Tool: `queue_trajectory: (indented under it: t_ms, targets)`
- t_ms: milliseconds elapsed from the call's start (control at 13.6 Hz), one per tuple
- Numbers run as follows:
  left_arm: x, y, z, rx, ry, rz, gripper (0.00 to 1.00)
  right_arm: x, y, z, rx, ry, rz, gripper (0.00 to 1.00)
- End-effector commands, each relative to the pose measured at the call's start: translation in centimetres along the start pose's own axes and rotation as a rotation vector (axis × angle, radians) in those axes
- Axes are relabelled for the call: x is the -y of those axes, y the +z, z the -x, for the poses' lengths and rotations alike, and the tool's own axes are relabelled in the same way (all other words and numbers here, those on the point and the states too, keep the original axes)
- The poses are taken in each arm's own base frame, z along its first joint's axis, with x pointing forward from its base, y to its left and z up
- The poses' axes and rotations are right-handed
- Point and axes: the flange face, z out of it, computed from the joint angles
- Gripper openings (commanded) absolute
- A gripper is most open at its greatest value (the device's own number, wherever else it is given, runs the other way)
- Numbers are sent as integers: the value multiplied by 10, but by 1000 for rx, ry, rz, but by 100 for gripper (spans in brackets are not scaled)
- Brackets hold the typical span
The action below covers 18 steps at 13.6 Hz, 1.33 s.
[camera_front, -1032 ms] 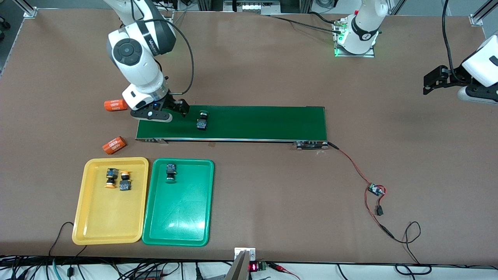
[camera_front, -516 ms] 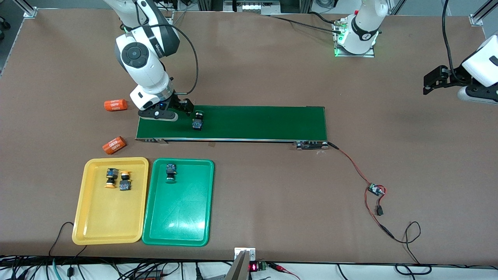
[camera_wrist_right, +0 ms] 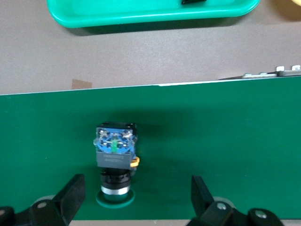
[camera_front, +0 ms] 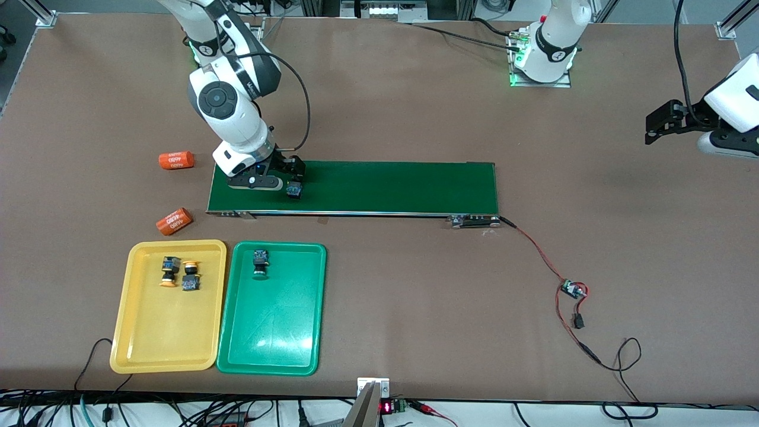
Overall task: Sort buttons by color to trays
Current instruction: 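Grasp the green-cap button with the right gripper, then carry the green button into the green tray and open the right gripper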
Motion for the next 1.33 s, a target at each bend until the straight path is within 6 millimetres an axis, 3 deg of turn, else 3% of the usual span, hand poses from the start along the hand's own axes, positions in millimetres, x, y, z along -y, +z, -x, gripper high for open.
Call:
queue_trajectory:
  t_ms: [0,516,663,737,884,1032,1253]
  targets:
    - [1,-7,2,3,-7,7,100,4,5,1,-8,-7,-12,100]
    - [1,-7,2,3,-7,7,100,-1,29,-4,-25,-60,-4,100]
    - [1,-7,2,3,-7,7,100,-3,28,-6,-33,-69,1,71]
    - [1,-7,2,3,-7,7,100,-4,28,-7,-34,-69,3,51]
    - [2,-7,2,3,-9,7,100,-10,28,-11,-36,-63,3,24]
    - [1,-7,2,3,-7,7,100,-15,27,-15,-37,-68,4,10]
    - [1,-7,2,3,-7,7,100,-20,4,-32,-75,-78,3,6]
